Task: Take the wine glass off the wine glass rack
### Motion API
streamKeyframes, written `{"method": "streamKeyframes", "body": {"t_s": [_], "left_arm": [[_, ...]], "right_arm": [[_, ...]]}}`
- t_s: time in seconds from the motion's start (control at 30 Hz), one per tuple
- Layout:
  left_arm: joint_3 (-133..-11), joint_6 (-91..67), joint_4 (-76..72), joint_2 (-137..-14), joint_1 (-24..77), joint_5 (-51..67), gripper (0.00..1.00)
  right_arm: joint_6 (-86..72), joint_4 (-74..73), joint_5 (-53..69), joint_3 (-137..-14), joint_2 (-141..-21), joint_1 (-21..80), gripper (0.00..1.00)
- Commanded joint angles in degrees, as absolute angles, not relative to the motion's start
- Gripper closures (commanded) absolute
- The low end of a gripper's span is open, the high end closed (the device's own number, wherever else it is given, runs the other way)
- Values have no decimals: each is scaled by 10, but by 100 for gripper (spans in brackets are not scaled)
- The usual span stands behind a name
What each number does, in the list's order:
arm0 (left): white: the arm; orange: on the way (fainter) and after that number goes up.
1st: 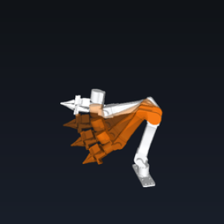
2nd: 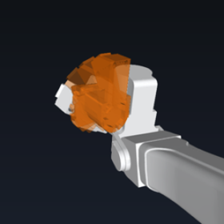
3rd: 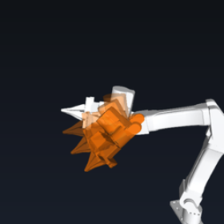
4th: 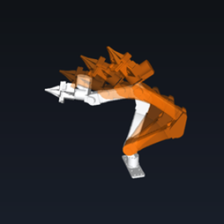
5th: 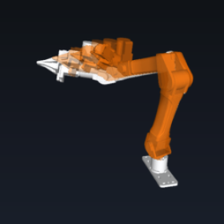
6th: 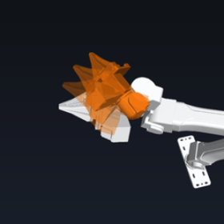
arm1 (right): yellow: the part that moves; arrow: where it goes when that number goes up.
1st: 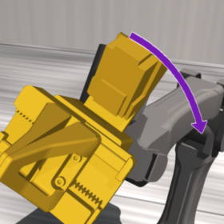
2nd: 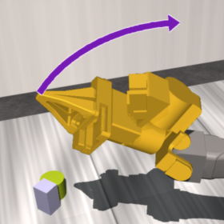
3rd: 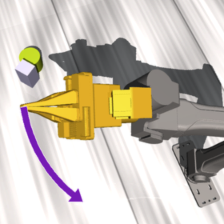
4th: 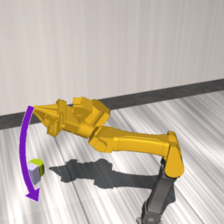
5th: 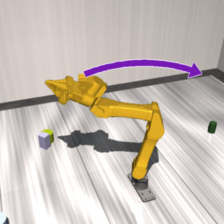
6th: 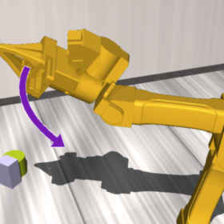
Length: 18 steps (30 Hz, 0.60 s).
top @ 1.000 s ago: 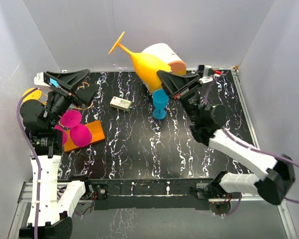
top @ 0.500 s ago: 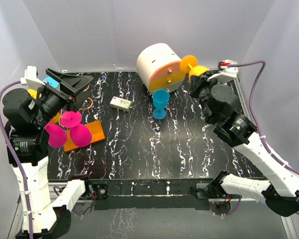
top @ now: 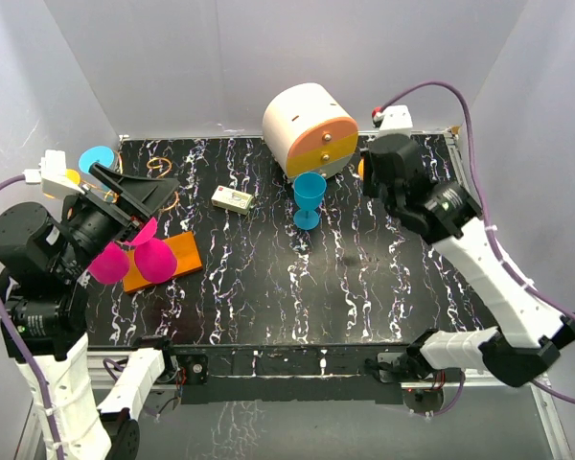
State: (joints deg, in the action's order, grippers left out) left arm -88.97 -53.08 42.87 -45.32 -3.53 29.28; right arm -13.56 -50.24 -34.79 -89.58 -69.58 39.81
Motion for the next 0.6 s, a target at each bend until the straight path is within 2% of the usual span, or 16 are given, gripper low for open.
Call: {"method": "streamKeyframes", "body": {"t_s": [0.0, 0.2, 0.57], "left_arm": [[-947, -489, 475, -469, -37, 302, 1], [-943, -503, 471, -460, -37, 311, 1], [-940, -514, 468, -451, -36, 310, 1]], "right_arm": [[-134, -576, -173, -962, -781, 315, 100], [-131, -567, -94, -969, -857, 272, 100], [-115, -525, -64, -985, -965, 268, 100]]}}
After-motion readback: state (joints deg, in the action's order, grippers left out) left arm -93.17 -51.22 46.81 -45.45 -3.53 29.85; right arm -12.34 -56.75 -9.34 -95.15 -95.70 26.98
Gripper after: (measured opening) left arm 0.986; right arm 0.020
